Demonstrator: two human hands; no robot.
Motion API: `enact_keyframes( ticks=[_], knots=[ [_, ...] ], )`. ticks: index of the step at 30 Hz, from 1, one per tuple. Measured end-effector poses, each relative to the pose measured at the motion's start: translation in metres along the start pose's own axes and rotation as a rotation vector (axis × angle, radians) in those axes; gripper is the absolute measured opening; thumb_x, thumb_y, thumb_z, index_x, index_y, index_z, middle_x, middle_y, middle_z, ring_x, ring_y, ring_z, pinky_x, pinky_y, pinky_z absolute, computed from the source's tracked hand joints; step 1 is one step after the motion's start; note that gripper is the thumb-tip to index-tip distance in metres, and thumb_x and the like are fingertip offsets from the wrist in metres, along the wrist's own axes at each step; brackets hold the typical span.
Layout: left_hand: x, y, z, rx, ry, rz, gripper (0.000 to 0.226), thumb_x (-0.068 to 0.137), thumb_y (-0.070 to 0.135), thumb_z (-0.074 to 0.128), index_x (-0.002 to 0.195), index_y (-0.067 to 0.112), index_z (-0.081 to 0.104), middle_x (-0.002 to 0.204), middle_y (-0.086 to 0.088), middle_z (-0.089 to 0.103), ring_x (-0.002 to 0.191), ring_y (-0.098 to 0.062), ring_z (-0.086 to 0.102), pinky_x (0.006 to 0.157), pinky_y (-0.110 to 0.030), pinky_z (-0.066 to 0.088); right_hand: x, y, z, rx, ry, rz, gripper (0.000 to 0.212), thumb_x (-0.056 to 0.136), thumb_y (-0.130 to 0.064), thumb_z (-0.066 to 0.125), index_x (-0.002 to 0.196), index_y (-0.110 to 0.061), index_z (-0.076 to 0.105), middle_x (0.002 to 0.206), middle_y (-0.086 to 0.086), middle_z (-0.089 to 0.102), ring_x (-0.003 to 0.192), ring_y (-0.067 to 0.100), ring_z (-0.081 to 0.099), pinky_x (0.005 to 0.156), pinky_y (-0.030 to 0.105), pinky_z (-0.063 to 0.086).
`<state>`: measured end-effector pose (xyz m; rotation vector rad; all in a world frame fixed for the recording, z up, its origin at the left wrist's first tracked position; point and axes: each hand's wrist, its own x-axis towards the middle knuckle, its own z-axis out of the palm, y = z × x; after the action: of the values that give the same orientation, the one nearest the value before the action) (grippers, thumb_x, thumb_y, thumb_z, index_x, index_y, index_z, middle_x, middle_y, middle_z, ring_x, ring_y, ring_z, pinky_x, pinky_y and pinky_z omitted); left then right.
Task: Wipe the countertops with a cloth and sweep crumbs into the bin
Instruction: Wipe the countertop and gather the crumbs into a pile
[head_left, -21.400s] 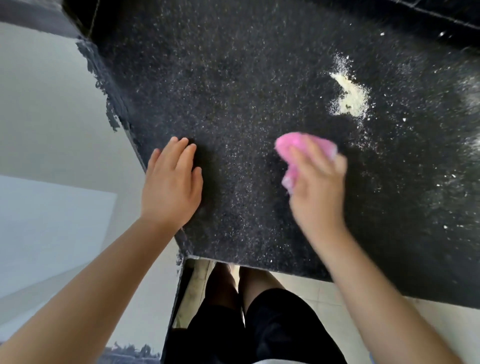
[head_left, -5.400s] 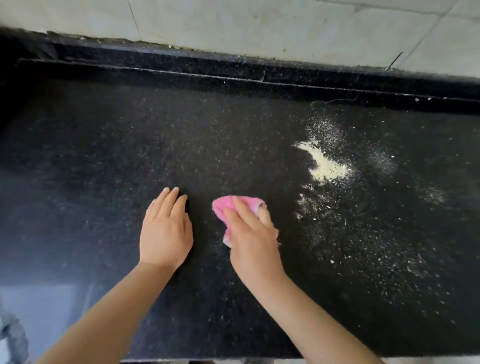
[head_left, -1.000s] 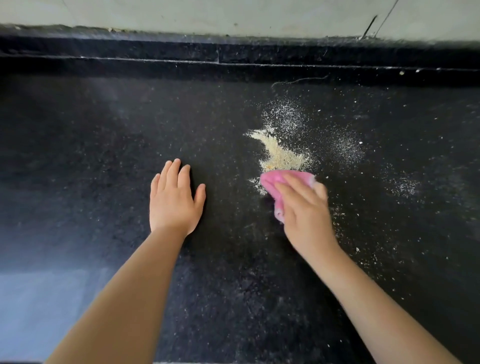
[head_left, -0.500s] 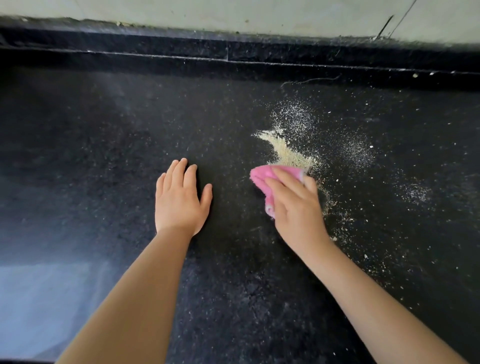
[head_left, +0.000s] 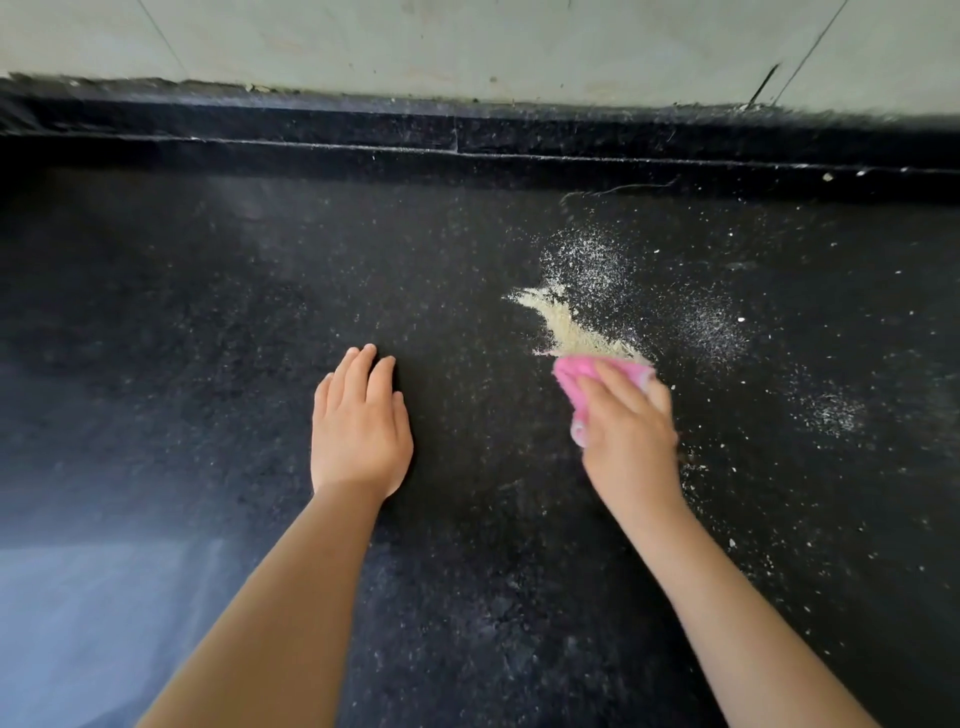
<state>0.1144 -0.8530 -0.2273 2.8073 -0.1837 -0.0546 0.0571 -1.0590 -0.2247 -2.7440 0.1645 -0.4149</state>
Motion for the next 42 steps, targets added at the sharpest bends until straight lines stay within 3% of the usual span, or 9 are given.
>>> enact_keyframes(
  ticks=[3,11,17,23,27,31,35,39,42],
  knots=[
    [0.000,0.000,0.000,0.002,0.003,-0.002,0.039,0.094,0.011,0.041,0.130,-0.003,0.044,0.141,-0.018,0.038,0.135,-0.032,0.027,0.112,-0.042,0.017,-0.003,-0.002,-0.011,0.055,0.157,0.053,0.038,0.078,-0.010,0.036,0.097,-0.004,0.068,0.106,0.007,0.067,0.096,0.023,0.050,0.079,0.023,0.030],
    [0.000,0.001,0.001,0.010,0.019,0.001,0.036,0.091,0.007,0.046,0.126,-0.005,0.049,0.137,-0.021,0.043,0.132,-0.036,0.033,0.109,-0.044,0.022,0.038,-0.056,0.039,0.095,-0.049,-0.084,0.035,0.059,0.003,0.074,0.092,-0.006,0.069,0.099,0.003,0.068,0.083,0.032,0.057,0.066,0.036,0.052],
    [0.000,0.000,0.001,0.016,0.018,-0.001,0.038,0.093,0.009,0.044,0.128,-0.004,0.047,0.139,-0.019,0.041,0.133,-0.034,0.030,0.110,-0.043,0.020,0.030,-0.005,0.025,0.002,-0.087,-0.106,0.038,0.074,-0.001,0.061,0.110,-0.014,0.065,0.113,-0.005,0.064,0.102,0.024,0.056,0.088,0.027,0.034],
    [0.000,0.000,0.003,0.021,0.035,0.004,0.038,0.093,0.014,0.039,0.126,-0.004,0.049,0.137,-0.020,0.044,0.131,-0.035,0.034,0.108,-0.044,0.023,0.008,0.031,-0.013,0.027,0.185,-0.050,0.035,0.078,-0.008,0.039,0.096,-0.001,0.069,0.103,0.009,0.068,0.093,0.024,0.052,0.084,0.020,0.030],
    [-0.001,0.000,0.003,0.023,0.053,0.005,0.039,0.092,0.014,0.039,0.124,-0.004,0.051,0.134,-0.020,0.046,0.130,-0.036,0.036,0.107,-0.044,0.024,0.013,-0.008,0.006,0.065,0.157,-0.141,0.027,0.073,0.001,0.052,0.093,-0.003,0.069,0.103,0.008,0.068,0.089,0.028,0.053,0.080,0.031,0.038],
    [0.000,0.000,0.003,0.041,0.065,0.018,0.043,0.086,0.017,0.037,0.118,-0.005,0.056,0.128,-0.023,0.052,0.124,-0.039,0.043,0.103,-0.046,0.030,0.030,-0.033,0.026,0.081,0.036,-0.194,0.039,0.078,-0.015,0.035,0.097,-0.011,0.069,0.103,0.001,0.068,0.086,0.031,0.057,0.068,0.038,0.055],
    [0.000,0.001,0.000,0.047,0.017,0.008,0.040,0.090,0.014,0.037,0.120,-0.004,0.054,0.130,-0.022,0.051,0.125,-0.038,0.042,0.104,-0.047,0.030,0.027,-0.008,0.018,0.016,0.044,-0.157,0.025,0.072,-0.003,0.057,0.092,-0.007,0.070,0.097,0.004,0.070,0.087,0.029,0.057,0.071,0.035,0.053],
    [0.003,-0.001,-0.005,0.182,-0.047,0.123,0.034,0.077,0.014,0.049,0.099,-0.006,0.065,0.104,-0.025,0.065,0.098,-0.044,0.061,0.079,-0.053,0.049,0.011,0.028,-0.006,-0.029,0.066,-0.069,0.042,0.078,-0.012,0.034,0.100,-0.005,0.068,0.105,0.007,0.068,0.092,0.027,0.058,0.081,0.025,0.031],
    [0.013,-0.010,-0.017,0.276,-0.077,0.262,0.024,0.068,0.014,0.067,0.085,-0.003,0.068,0.089,-0.022,0.068,0.078,-0.041,0.065,0.063,-0.045,0.054,0.017,0.015,-0.015,-0.009,0.146,-0.044,0.037,0.080,-0.009,0.037,0.100,-0.003,0.068,0.105,0.008,0.067,0.095,0.022,0.054,0.087,0.016,0.029]
  ],
)
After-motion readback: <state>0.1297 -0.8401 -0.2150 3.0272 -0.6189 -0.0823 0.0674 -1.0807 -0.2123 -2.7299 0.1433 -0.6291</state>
